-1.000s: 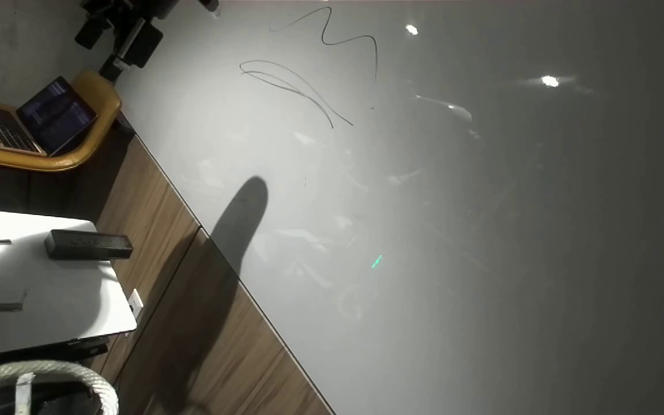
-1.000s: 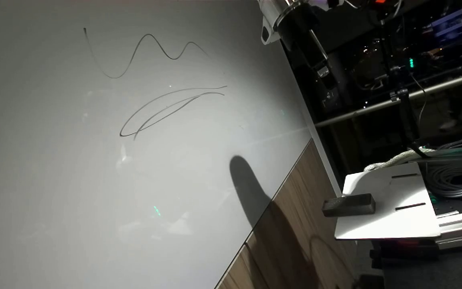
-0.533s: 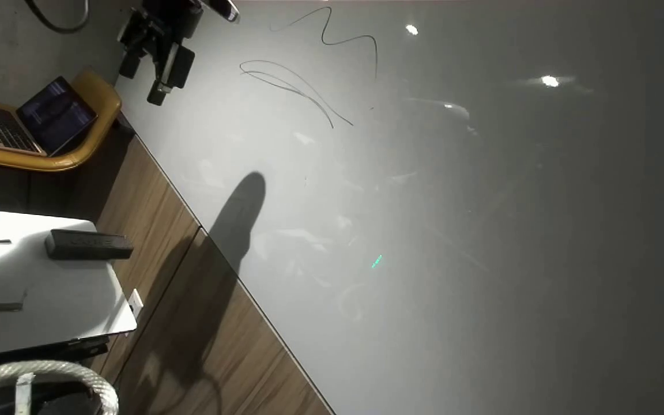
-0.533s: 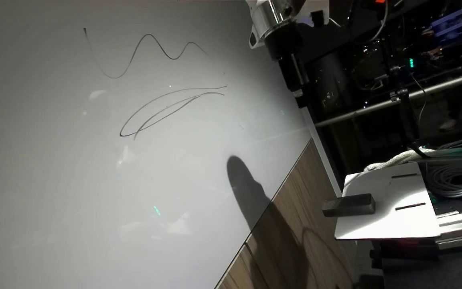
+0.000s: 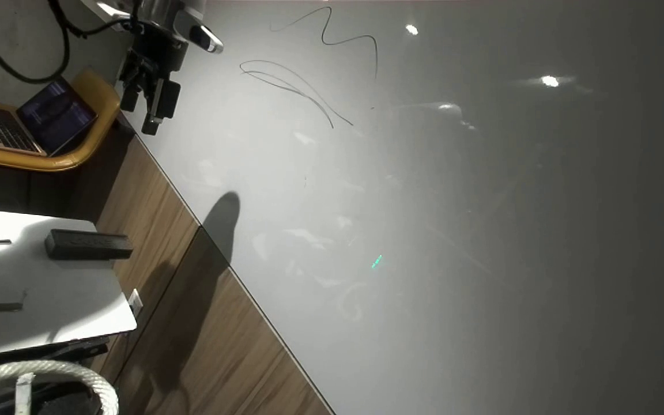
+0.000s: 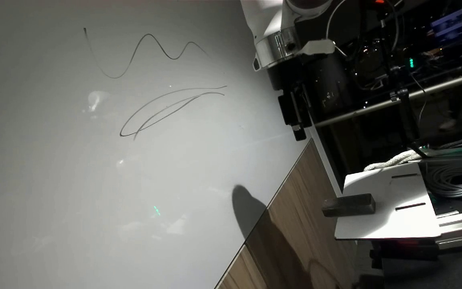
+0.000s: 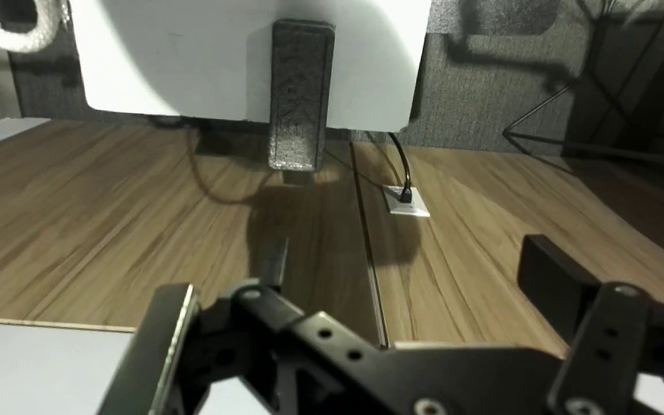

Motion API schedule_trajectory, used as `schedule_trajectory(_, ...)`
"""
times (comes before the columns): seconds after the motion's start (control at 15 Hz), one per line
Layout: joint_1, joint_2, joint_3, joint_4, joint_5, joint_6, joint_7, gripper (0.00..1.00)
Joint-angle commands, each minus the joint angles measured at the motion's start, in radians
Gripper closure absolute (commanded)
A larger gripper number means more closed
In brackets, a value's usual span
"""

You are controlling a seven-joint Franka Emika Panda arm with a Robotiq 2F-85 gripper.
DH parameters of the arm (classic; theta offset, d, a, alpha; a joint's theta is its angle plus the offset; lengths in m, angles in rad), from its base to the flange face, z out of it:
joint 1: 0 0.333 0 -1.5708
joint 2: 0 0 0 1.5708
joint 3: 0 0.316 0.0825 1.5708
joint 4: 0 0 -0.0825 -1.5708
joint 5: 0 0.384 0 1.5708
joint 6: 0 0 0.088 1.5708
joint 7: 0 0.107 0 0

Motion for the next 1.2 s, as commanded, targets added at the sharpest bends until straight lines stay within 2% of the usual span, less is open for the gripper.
schedule_trajectory(0.0,-0.01,-0.021,0.017,-0.091,-0.023,0.063,0.069,0.0)
schedule_trajectory(0.33,-0.025,-0.015,0.006,-0.24,-0.025,0.175,0.104,0.0)
schedule_trajectory(0.4,-0.045,0.045,0.01,-0.19,-0.042,0.18,0.115,0.0)
schedule_trajectory(0.8,-0.104,0.155,-0.025,-0.215,-0.08,0.294,0.092,0.0)
schedule_trajectory(1.13,-0.081,0.253,-0.016,-0.21,-0.067,0.35,0.102,0.0)
